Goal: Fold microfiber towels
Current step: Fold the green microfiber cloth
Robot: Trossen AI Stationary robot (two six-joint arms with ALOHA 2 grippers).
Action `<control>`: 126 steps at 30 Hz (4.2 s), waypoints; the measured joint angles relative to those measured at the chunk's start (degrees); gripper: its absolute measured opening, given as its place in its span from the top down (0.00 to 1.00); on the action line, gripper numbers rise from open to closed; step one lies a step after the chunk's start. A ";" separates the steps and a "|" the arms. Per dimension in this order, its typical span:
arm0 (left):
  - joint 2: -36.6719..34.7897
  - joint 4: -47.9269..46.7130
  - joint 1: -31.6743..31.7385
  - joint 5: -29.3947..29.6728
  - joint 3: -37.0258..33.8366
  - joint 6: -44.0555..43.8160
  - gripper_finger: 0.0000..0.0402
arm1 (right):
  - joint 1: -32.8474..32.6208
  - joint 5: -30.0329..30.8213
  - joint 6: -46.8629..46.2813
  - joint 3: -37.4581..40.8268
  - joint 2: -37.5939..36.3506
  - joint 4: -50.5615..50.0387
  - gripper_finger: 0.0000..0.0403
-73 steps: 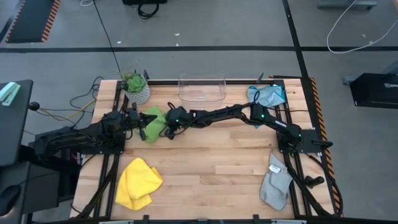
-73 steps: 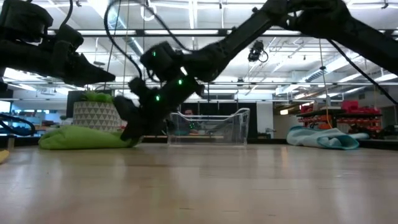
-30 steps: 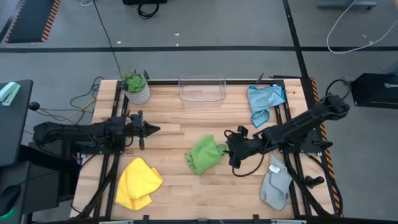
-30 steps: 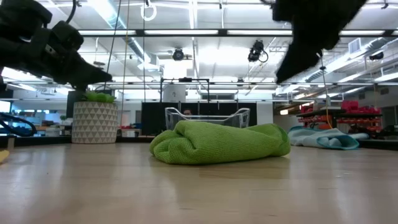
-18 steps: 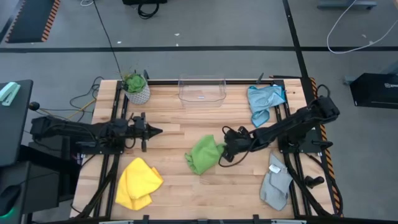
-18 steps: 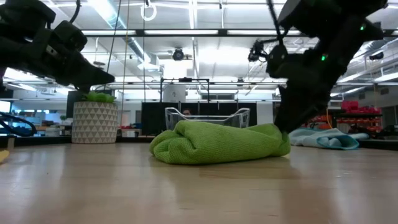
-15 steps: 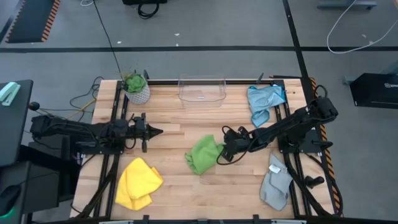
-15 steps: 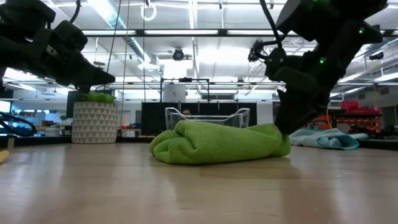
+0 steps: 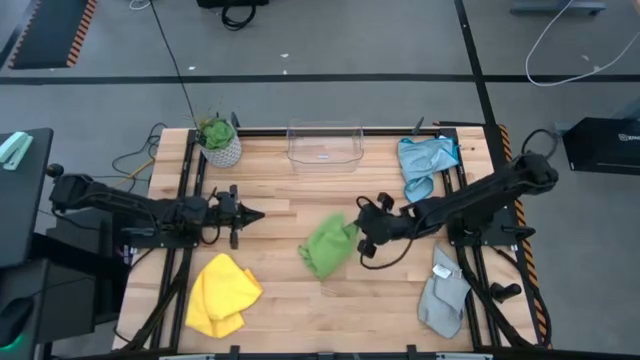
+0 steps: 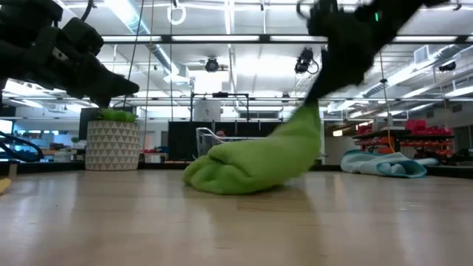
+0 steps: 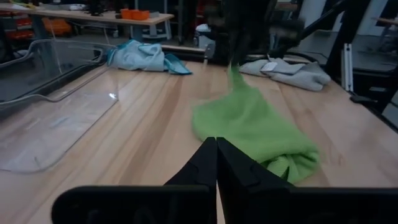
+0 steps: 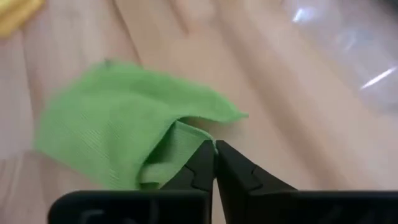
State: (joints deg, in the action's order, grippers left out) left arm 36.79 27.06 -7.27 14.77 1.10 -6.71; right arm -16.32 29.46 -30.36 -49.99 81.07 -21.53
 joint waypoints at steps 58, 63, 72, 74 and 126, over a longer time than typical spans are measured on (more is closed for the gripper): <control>48.35 -13.60 -10.91 1.78 33.84 4.60 0.37 | -14.68 11.00 16.63 -30.98 16.73 -11.29 0.98; 52.83 -11.50 -10.93 1.62 33.81 4.83 0.48 | -14.46 10.99 16.82 -30.96 16.73 -10.62 0.98; 53.31 -5.79 -13.03 1.50 33.83 8.95 0.85 | -14.46 11.00 16.59 -30.96 16.73 -10.48 0.98; 52.45 -6.38 -13.86 1.53 33.83 9.36 0.94 | -14.46 11.00 16.40 -30.96 16.73 -10.49 0.98; 26.25 -21.57 -26.74 28.10 33.81 11.14 0.98 | -0.75 9.81 -4.87 -8.62 -4.04 -19.77 0.44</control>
State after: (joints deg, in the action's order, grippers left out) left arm 63.05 5.49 -34.01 42.87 34.92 4.43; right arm -17.08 39.27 -35.23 -58.61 77.03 -41.30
